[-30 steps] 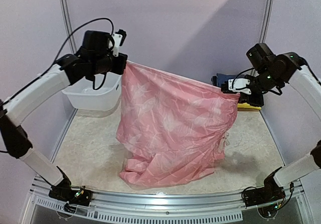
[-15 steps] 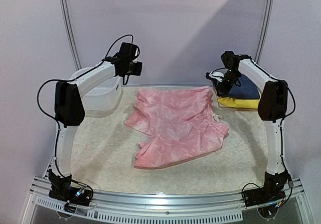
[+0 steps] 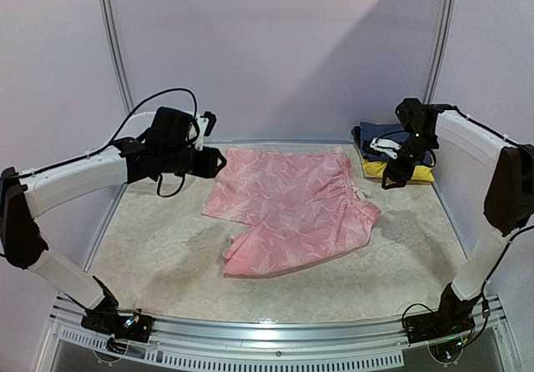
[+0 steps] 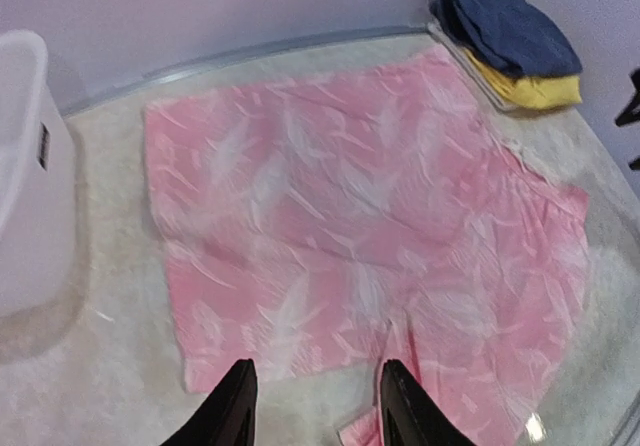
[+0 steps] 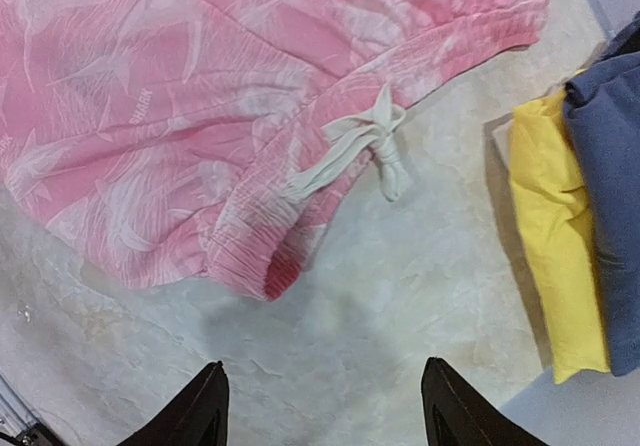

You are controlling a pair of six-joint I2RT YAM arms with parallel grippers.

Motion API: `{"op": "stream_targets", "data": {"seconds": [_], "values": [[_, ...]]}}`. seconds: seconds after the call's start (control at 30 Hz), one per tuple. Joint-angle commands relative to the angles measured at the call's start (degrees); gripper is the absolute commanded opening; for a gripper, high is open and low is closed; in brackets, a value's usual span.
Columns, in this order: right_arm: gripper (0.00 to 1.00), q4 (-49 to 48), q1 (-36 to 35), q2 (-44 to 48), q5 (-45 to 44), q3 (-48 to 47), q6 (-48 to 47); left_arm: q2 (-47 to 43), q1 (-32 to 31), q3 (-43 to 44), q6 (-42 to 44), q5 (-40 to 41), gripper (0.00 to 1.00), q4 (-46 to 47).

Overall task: Fold and stack the mixed laundry pile
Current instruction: Flatten out the crumpled shorts at the center of the board, then adjust the crumpled shorts at the center of the board.

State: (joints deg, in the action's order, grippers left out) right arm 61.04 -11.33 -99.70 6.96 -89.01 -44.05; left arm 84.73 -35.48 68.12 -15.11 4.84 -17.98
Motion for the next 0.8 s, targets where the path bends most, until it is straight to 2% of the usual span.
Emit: {"op": "stream_targets", "data": {"seconds": [0.0,0.1,0.27,0.43,0.6,0.7,0.77], "values": [[0.66,0.14,2.95,-5.71,6.56,2.52,-0.37,-2.30,-1.03,-9.66,-3.68,-12.06,0.44,0.91],[0.66,3.64,4.10,-9.37,11.89,0.96,0.86,-3.25,-1.89,-14.53,-4.91,-15.53,0.44,0.43],[0.66,4.72,4.12,-12.97,19.12,1.27,1.52,-5.36,-4.32,-23.09,-8.23,-20.35,0.45,5.52],[0.61,3.54,4.17,-15.36,21.14,1.85,3.67,-6.17,-5.72,-27.28,-9.48,-23.17,0.46,6.83],[0.28,3.81,4.61,-18.58,20.37,3.11,5.77,-7.02,-5.82,-30.24,-7.92,-24.94,0.49,6.10],[0.05,4.33,5.92,-18.31,19.97,4.73,6.49,-6.19,-7.38,-30.00,-6.55,-24.21,0.50,5.40],[0.00,5.66,7.62,-17.89,20.28,5.38,6.65,-4.97,-7.77,-29.67,-6.11,-24.36,0.50,5.19]]}}
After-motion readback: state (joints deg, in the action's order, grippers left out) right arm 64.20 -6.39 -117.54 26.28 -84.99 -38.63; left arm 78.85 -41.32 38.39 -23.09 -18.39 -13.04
